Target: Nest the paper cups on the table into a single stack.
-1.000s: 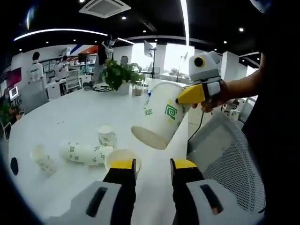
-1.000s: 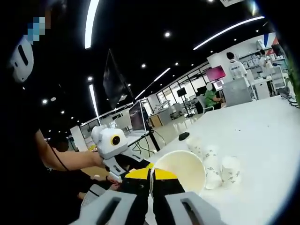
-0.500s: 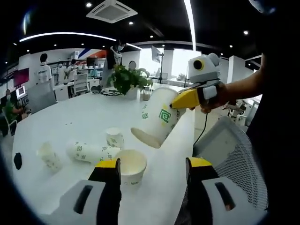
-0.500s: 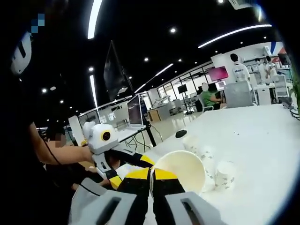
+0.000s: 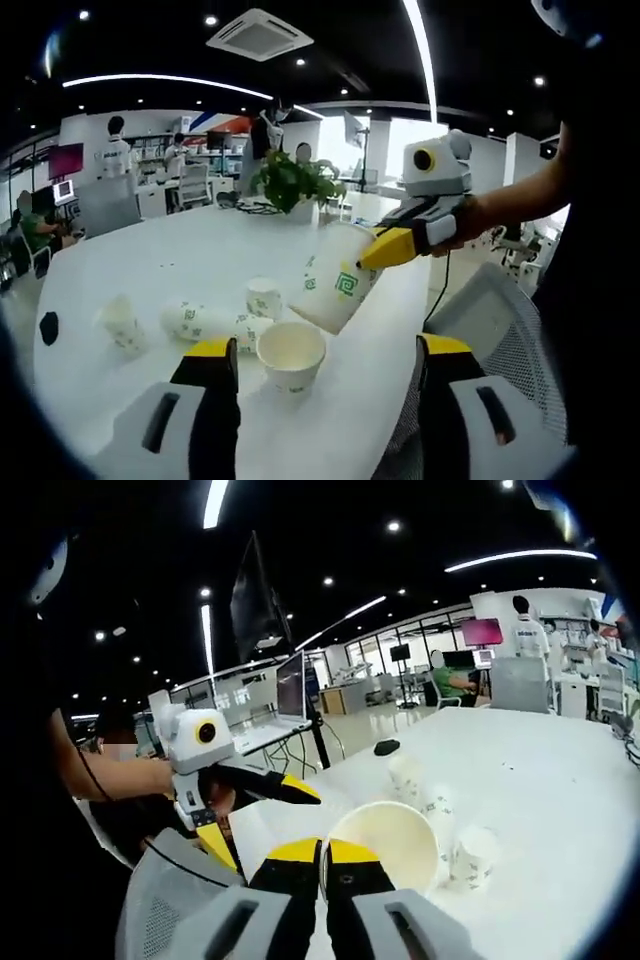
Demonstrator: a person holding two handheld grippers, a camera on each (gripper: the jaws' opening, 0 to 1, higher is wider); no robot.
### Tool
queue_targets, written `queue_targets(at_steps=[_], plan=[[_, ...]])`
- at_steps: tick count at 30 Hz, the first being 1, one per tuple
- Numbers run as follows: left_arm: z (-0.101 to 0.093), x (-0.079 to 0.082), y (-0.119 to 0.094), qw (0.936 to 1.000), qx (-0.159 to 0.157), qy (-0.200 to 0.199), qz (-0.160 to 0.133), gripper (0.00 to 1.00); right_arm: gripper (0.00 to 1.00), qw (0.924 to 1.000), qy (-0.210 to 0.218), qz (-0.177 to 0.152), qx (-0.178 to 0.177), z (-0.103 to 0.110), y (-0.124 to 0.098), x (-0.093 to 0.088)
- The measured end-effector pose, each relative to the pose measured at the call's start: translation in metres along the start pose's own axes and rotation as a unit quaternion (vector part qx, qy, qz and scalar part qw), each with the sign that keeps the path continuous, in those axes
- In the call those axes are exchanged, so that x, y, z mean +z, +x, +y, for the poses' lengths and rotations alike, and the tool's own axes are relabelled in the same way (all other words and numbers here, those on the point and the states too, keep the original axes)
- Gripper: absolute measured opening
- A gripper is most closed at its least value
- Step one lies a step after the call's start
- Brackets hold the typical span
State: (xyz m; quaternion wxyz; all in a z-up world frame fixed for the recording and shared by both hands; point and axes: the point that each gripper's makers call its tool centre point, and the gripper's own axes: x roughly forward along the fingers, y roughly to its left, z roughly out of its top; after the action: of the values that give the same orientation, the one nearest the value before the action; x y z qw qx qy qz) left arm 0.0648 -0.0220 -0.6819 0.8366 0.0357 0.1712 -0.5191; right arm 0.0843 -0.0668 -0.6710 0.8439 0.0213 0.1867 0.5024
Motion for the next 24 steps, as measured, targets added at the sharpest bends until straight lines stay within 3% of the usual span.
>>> queue_targets(at_steps=[13,24], plan=[[0.009,-0.003,-0.006,0.9997,0.024,-0.002,-0.006,0.87,0.0,0.9981,-0.035,0.049,-0.014,-0.013,0.018,-0.017],[0.009,-0.009,-0.007,0.9994,0.03,0.011,0.008,0.88,0.0,0.9933,-0.065,0.095,-0.003,-0.014,0.037,-0.033]])
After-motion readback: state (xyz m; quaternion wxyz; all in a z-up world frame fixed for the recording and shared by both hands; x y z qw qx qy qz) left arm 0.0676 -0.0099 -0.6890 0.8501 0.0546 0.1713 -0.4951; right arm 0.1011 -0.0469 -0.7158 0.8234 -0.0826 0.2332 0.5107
